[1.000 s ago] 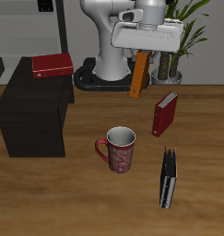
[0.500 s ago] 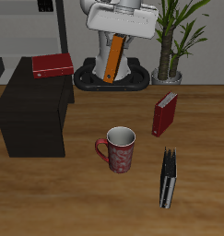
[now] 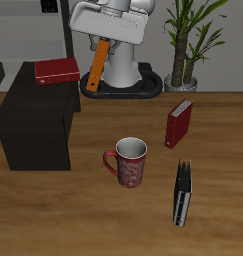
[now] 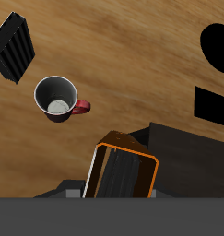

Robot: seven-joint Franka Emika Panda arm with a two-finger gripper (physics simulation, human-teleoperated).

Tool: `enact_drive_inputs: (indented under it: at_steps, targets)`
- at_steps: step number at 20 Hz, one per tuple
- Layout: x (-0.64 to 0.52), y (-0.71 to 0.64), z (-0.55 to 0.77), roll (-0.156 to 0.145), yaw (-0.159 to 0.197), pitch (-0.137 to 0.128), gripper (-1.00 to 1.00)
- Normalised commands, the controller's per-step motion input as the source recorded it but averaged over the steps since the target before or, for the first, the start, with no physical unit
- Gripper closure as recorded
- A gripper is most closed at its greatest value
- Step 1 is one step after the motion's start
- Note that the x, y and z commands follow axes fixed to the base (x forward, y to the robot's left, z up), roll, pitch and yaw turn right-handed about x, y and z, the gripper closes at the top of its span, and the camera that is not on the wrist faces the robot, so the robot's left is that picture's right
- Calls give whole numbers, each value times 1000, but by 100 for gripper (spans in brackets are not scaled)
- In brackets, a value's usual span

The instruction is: Place the right red book flat on top of the shelf and place the orange book flat on top of the shelf

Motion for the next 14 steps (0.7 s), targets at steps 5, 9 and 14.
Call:
enact_drive_inputs:
  at_steps: [5,9,14]
  targets:
    - [198,-357,185,-92,22,27,100]
    - [344,-329,62,-61,-41,53,100]
    - [334,-178,8,8,-39,32,100]
